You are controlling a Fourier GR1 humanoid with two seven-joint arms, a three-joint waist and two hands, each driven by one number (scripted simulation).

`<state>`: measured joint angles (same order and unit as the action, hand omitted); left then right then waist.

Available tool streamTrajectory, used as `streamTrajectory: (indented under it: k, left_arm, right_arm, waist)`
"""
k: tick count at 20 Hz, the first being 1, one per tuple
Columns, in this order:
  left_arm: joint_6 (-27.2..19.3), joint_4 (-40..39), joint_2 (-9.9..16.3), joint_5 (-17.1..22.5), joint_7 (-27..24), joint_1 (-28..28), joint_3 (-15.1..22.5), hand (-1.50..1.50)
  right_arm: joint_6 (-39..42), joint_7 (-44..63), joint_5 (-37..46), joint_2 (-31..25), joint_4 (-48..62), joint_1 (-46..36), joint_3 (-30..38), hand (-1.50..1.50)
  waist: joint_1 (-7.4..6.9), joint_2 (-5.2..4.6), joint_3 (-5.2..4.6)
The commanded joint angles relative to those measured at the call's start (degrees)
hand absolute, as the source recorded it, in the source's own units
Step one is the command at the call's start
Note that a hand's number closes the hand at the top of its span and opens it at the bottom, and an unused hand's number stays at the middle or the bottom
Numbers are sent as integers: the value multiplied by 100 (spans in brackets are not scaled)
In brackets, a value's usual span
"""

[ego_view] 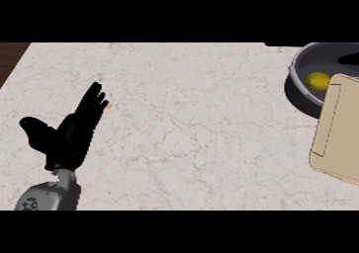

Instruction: Pick the lemon from the tray and place it in the pot

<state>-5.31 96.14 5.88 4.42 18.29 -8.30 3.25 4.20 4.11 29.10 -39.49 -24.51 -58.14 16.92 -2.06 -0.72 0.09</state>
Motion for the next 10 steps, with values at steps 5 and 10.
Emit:
streamTrajectory:
  k: [5, 10]
  left_arm:
    - [54, 17, 74, 58, 47, -42, -112, 0]
    - [5, 322, -42, 43, 127, 137, 16, 0]
  right_arm:
    - [-1150, -992, -847, -116, 153, -35, 1122, -150]
    - [-1288, -1164, -1138, -604, 404, -77, 1547, -150]
  waist:
    - [-13, -20, 10]
    - [-4, 6, 4]
